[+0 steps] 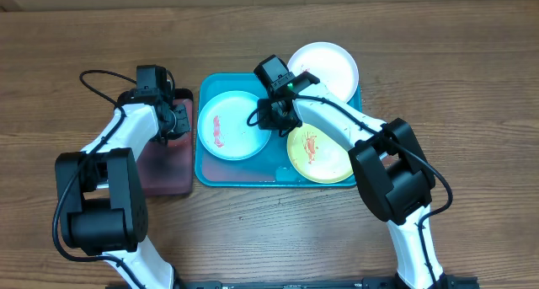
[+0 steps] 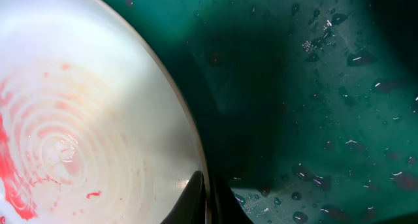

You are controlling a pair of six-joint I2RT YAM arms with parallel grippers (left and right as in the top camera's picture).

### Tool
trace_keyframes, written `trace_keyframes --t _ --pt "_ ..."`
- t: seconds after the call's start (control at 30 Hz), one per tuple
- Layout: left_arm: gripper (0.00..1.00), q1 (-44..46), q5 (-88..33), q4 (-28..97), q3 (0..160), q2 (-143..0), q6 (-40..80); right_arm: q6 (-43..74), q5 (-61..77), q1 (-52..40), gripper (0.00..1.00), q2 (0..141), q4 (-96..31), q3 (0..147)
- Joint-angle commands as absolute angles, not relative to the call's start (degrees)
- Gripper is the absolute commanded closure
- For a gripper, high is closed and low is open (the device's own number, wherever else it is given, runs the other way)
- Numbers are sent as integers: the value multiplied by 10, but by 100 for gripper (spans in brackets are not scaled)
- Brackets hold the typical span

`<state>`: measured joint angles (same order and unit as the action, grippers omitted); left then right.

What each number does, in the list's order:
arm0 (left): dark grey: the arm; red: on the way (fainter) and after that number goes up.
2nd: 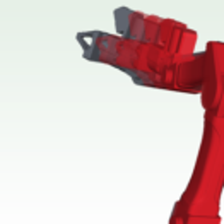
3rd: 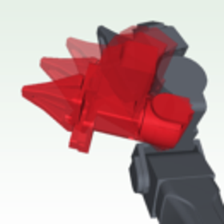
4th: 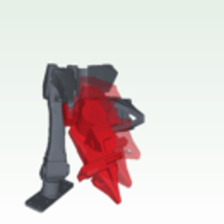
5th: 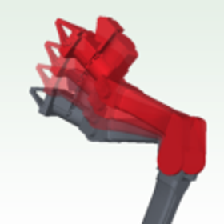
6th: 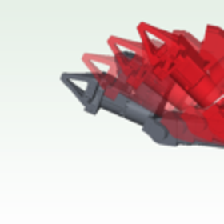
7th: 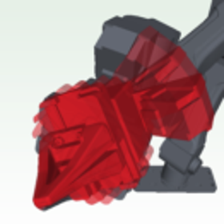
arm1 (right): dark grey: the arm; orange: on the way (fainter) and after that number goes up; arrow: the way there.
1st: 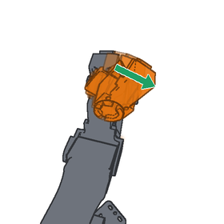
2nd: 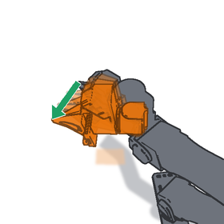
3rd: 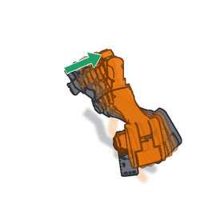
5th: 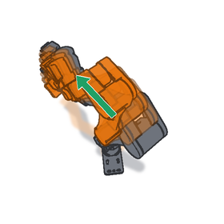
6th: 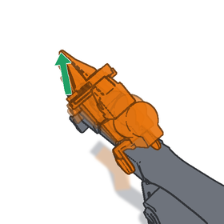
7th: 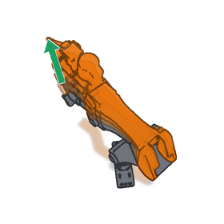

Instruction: Clean dirty plates on tray and stack at the side

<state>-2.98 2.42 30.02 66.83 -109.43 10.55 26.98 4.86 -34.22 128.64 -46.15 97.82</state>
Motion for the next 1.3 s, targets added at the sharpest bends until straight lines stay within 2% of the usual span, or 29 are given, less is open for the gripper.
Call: trace_keyframes --t 0.0,0.4,0.63,0.8,1.03,1.27 --pt "96 -25 25 333 683 -1105 107 268 30 -348 96 1300 -470 977" --pt "96 -25 32 535 874 -1088 103 268 30 -348 96 1300 -470 977" --pt "96 -25 30 608 945 -1088 100 269 43 -348 96 1300 -470 977" --pt "96 -14 -45 647 981 -1088 39 269 123 -335 96 1300 -470 977" --pt "96 52 -64 626 952 -1091 35 286 220 -306 96 1300 -472 977" --pt "96 102 12 528 837 -1091 121 285 222 -302 96 1300 -475 977"
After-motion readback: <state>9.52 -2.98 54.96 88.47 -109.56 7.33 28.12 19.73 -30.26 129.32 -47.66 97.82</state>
